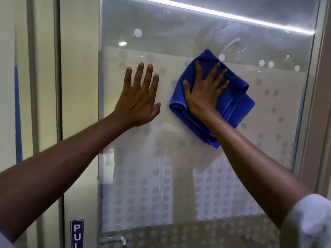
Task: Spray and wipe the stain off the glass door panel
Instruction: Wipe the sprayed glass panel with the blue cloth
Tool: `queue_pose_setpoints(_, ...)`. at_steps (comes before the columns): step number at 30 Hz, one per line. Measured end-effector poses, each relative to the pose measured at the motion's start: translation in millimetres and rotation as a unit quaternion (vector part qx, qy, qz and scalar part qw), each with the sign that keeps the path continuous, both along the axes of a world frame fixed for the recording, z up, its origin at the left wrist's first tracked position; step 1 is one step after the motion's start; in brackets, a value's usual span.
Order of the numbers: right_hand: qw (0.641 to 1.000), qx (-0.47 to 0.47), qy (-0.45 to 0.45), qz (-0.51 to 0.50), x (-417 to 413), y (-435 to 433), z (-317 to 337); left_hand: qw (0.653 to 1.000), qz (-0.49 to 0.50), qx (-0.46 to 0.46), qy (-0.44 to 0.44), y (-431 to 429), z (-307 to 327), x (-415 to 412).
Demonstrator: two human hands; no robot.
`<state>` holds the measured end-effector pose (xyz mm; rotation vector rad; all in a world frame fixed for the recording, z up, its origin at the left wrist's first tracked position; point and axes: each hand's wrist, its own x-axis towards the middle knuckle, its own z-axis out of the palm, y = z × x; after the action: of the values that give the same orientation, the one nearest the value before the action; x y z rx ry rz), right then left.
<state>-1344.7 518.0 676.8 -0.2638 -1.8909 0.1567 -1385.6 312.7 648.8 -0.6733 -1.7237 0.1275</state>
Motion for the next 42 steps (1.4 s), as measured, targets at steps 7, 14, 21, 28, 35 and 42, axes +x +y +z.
queue_pose_setpoints(7, 0.996, 0.078, 0.006, -0.041, -9, -17, -21, 1.000, 0.004, -0.007, 0.008, -1, -1, 0)
queue_pose_setpoints(14, 0.988, 0.154, -0.005, -0.030, -9, -17, -47, 1.000, -0.012, -0.016, 0.009, -1, -1, 2)
queue_pose_setpoints(21, 0.983, 0.182, -0.010, -0.001, -10, -19, -91, 0.998, -0.042, -0.028, 0.037, -3, -27, -5)
queue_pose_setpoints(28, 0.964, 0.262, -0.026, 0.035, -12, -14, -165, 0.998, -0.043, -0.040, 0.036, -9, -60, -11)
queue_pose_setpoints(35, 0.972, 0.228, -0.062, 0.013, -3, 12, -203, 0.999, -0.012, -0.028, -0.011, -9, -95, -5)
queue_pose_setpoints(42, 0.994, 0.047, -0.088, -0.047, 10, 70, -178, 0.999, -0.002, -0.032, -0.010, -11, -105, -7)
